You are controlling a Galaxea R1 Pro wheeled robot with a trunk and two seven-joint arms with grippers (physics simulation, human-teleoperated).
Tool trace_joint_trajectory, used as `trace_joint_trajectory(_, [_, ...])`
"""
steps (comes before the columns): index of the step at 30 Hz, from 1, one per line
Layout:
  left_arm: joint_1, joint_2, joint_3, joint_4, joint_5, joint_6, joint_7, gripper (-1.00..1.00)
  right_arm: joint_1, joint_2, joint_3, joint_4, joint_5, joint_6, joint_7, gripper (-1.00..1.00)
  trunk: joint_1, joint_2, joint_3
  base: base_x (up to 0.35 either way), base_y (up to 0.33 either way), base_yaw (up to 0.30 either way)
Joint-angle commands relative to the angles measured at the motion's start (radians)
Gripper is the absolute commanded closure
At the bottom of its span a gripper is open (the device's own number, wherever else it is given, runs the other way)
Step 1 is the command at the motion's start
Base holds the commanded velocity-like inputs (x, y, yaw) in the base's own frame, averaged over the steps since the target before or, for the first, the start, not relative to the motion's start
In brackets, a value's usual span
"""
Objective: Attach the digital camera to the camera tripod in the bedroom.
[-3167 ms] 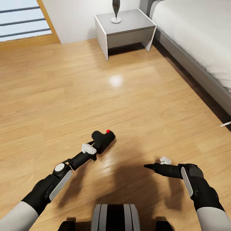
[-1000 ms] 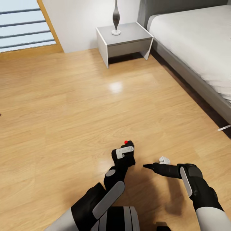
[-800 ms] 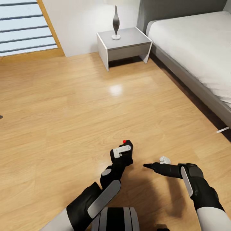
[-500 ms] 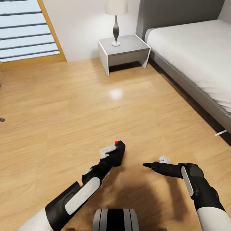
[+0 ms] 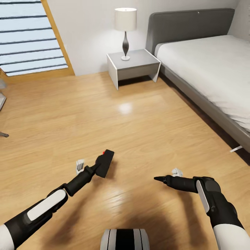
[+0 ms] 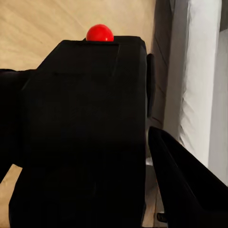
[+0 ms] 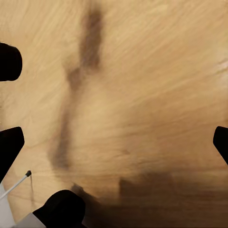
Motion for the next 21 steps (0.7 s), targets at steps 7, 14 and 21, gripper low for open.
trace_joint_trajectory(7, [-0.002, 0.006, -0.004, 0.107, 0.051, 0.006, -0.070, 1.00, 0.000, 0.001, 0.001, 0.001, -0.007, 0.007, 0.000, -1.00, -0.003, 0.001, 0.027, 0.000, 0.000, 0.000])
trace_joint_trajectory(14, [-0.002, 0.005, -0.004, 0.114, 0.079, 0.007, -0.085, 1.00, 0.000, 0.002, 0.000, 0.003, -0.016, 0.014, 0.000, -1.00, -0.007, 0.003, 0.054, 0.000, 0.000, 0.000])
trace_joint_trajectory(21, [-0.001, 0.005, -0.004, 0.114, 0.081, 0.008, -0.109, 1.00, 0.000, 0.003, 0.002, 0.009, -0.010, 0.014, -0.001, -1.00, -0.010, 0.005, 0.081, 0.000, 0.000, 0.000])
